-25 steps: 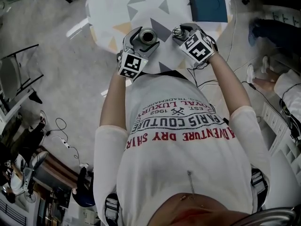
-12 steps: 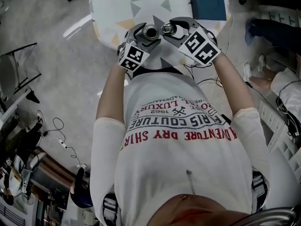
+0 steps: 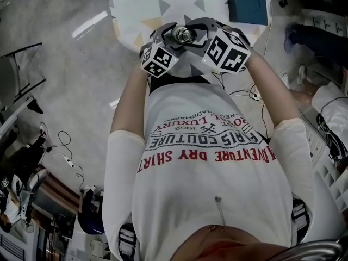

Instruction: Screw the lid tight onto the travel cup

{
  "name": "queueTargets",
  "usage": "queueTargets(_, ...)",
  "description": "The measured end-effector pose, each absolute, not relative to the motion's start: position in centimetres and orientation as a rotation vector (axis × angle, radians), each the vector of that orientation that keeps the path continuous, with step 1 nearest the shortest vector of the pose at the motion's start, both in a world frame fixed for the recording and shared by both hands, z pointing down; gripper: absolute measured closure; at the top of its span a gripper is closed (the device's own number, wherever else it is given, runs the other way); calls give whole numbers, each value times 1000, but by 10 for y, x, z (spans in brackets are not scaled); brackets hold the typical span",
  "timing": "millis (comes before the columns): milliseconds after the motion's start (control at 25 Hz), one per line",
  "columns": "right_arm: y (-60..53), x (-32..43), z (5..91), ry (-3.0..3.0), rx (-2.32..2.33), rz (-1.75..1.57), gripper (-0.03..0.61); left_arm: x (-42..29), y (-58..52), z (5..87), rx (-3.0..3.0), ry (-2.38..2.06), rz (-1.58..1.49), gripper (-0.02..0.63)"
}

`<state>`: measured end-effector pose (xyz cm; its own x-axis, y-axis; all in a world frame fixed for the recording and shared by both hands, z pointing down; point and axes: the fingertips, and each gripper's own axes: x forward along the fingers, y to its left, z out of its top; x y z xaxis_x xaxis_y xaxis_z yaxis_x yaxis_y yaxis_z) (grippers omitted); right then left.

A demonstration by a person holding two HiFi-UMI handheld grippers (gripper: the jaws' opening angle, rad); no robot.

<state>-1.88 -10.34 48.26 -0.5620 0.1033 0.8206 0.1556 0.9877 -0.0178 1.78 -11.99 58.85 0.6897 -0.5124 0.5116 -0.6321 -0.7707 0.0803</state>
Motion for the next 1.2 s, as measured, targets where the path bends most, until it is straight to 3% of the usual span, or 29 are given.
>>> queueTargets(720,-105,-29,504,-2084,-149,-5,336,16,-119,592,2644,-904,646,230)
queueTargets(1200,-113,-28,508,-2030,296,349,336,17,-118,594,2635,-903,625,229)
